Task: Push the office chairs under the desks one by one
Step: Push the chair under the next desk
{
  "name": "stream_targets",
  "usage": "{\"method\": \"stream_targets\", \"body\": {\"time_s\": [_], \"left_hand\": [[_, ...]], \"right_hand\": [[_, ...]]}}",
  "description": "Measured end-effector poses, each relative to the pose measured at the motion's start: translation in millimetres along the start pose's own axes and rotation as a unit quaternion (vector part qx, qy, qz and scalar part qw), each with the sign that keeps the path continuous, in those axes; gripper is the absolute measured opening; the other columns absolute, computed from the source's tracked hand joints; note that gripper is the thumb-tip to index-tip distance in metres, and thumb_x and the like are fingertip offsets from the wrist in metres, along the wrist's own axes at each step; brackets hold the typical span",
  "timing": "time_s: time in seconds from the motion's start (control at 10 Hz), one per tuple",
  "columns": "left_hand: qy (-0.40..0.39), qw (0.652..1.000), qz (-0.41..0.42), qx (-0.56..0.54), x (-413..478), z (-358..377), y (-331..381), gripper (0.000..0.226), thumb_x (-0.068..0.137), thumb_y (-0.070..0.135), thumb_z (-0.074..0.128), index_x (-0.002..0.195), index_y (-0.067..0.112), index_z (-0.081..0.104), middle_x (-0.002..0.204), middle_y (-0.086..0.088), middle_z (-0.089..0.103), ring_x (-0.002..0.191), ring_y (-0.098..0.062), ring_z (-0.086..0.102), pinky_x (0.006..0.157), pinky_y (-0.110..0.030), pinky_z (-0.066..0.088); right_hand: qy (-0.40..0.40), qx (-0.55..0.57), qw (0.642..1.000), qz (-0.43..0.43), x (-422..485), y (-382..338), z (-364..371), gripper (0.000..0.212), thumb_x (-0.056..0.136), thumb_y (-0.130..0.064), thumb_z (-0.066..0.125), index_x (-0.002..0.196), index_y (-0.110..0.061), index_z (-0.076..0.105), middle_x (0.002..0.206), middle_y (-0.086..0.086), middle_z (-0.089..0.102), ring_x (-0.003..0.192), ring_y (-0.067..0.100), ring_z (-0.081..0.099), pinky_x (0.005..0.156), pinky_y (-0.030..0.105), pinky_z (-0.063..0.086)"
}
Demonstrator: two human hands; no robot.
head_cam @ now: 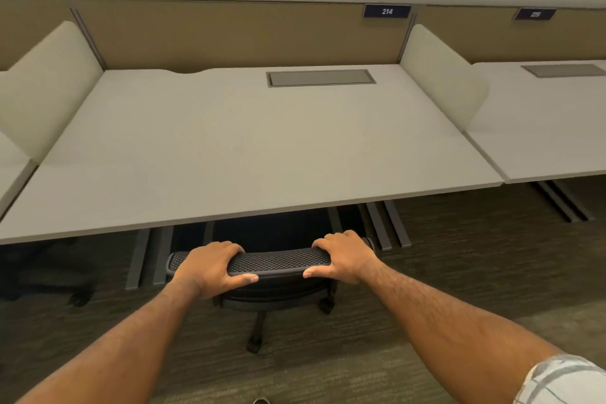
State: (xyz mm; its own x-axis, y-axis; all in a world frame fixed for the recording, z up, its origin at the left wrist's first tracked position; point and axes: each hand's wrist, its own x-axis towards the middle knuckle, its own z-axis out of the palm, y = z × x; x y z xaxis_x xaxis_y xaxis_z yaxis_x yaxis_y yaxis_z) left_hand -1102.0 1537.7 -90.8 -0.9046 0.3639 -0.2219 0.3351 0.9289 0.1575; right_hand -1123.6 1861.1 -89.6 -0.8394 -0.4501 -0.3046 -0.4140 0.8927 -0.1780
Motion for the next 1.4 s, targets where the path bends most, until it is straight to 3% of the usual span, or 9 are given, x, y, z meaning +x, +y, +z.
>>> {"method": "stream_targets", "body": {"time_s": [0.1,0.3,0.7,0.9,1.2,1.4], "left_hand": [[0.019,1.000,-0.006,0.001,19,-1,7,0.107,0.064,0.102,0.015,0.132,0.031,0.056,0.120,0.013,0.064,0.105,-0.008,0.058,0.085,-0.029,0.048],[0.024,0.999,-0.031,-0.006,53,-5,25,0.103,0.067,0.102,0.020,0.131,0.030,0.058,0.115,0.012,0.064,0.103,-0.010,0.058,0.084,-0.031,0.045],[0.009,0.995,-0.083,-0.049,94,-15,40,0.109,0.060,0.105,0.028,0.140,0.036,0.055,0.136,0.010,0.064,0.123,-0.015,0.058,0.100,-0.038,0.045],[-0.036,0.991,-0.086,-0.093,104,-29,38,0.115,0.054,0.107,0.031,0.140,0.035,0.054,0.133,0.010,0.065,0.117,-0.014,0.059,0.096,-0.036,0.048],[-0.066,0.989,-0.099,-0.082,103,-37,36,0.132,0.044,0.111,0.021,0.146,0.031,0.047,0.140,0.006,0.060,0.123,-0.017,0.056,0.101,-0.038,0.045],[-0.055,0.993,-0.096,-0.049,97,-59,41,0.123,0.057,0.103,0.031,0.154,0.028,0.035,0.157,0.003,0.043,0.140,-0.020,0.044,0.113,-0.043,0.038]], "right_hand": [[-0.002,-0.013,0.999,0.047,2,17,-1,0.100,0.075,-0.098,0.025,0.148,-0.032,0.045,0.135,-0.003,0.057,0.131,0.021,0.046,0.120,0.065,0.008],[-0.018,0.023,0.994,0.107,9,47,-21,0.099,0.072,-0.097,0.028,0.155,-0.042,0.033,0.156,0.001,0.040,0.149,0.024,0.025,0.111,0.077,-0.009],[-0.042,0.038,0.995,0.077,42,96,-39,0.094,0.076,-0.094,0.031,0.156,-0.044,0.031,0.162,0.005,0.034,0.151,0.028,0.021,0.113,0.076,-0.008],[-0.039,0.056,0.995,0.075,48,102,-42,0.096,0.074,-0.094,0.032,0.155,-0.041,0.034,0.159,0.004,0.038,0.150,0.026,0.024,0.115,0.074,-0.007],[-0.045,0.054,0.995,0.074,51,93,-44,0.094,0.078,-0.092,0.034,0.156,-0.038,0.032,0.161,0.005,0.036,0.151,0.027,0.023,0.116,0.073,-0.005],[-0.026,0.063,0.994,0.082,47,94,-59,0.106,0.074,-0.094,0.038,0.159,-0.031,0.025,0.166,0.003,0.027,0.153,0.025,0.019,0.119,0.065,-0.004]]}}
